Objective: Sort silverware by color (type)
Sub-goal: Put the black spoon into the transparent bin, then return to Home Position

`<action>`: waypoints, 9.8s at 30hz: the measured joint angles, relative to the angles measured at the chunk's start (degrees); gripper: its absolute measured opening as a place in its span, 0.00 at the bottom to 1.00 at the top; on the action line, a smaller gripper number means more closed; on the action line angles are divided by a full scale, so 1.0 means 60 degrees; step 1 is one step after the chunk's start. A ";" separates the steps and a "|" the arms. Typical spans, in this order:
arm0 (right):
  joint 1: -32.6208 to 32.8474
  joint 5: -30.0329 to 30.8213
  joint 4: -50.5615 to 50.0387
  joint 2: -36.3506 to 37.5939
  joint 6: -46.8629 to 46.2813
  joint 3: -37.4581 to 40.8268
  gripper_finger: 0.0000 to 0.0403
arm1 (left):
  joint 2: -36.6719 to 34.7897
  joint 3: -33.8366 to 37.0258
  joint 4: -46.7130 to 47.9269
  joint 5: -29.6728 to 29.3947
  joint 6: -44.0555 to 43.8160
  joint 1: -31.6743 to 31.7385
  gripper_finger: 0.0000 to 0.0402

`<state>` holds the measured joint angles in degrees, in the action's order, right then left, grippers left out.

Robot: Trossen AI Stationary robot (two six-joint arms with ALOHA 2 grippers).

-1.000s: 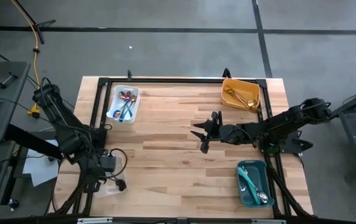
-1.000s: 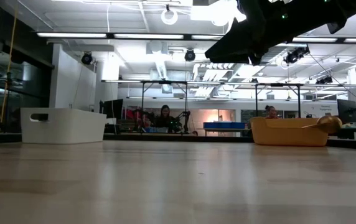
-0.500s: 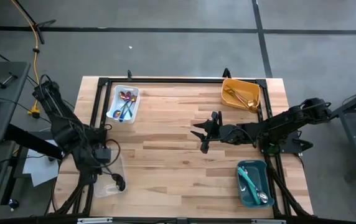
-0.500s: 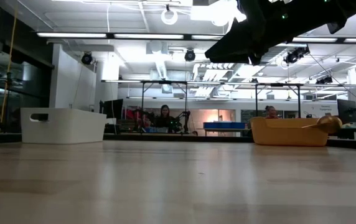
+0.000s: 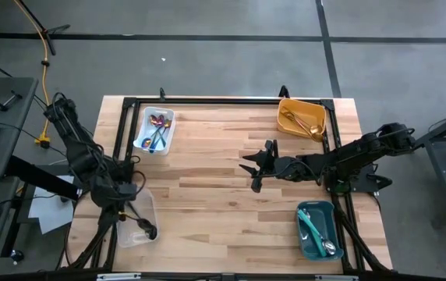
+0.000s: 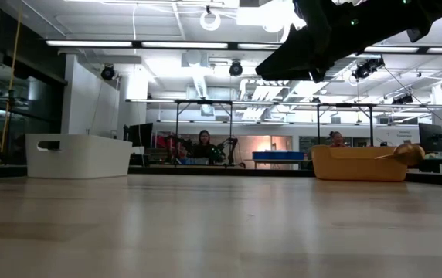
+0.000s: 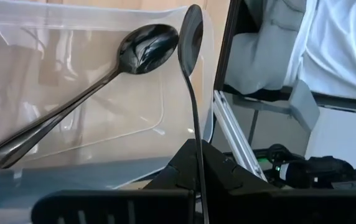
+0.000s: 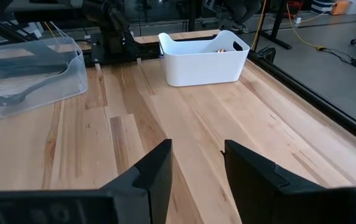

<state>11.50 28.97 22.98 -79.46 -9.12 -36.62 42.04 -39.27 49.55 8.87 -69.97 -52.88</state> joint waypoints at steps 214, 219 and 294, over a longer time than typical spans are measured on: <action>-0.1107 -0.0790 0.0922 -0.0004 -0.0227 -0.0004 0.35 | 0.1261 0.5254 -1.7372 -0.1772 1.1440 0.8411 0.33; -0.1107 -0.0767 0.1005 -0.0004 -0.0175 -0.0004 0.35 | 0.1261 0.5254 -1.7372 -0.1772 1.1449 0.8411 0.33; -0.1081 -0.1665 0.0264 -0.0004 -0.0657 -0.0004 0.35 | -0.4634 0.5964 -1.1956 -0.1857 1.3286 0.8444 0.25</action>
<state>5.02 18.98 24.56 -79.48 -13.06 -36.64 14.24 -3.49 -22.18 -2.27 9.74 -2.22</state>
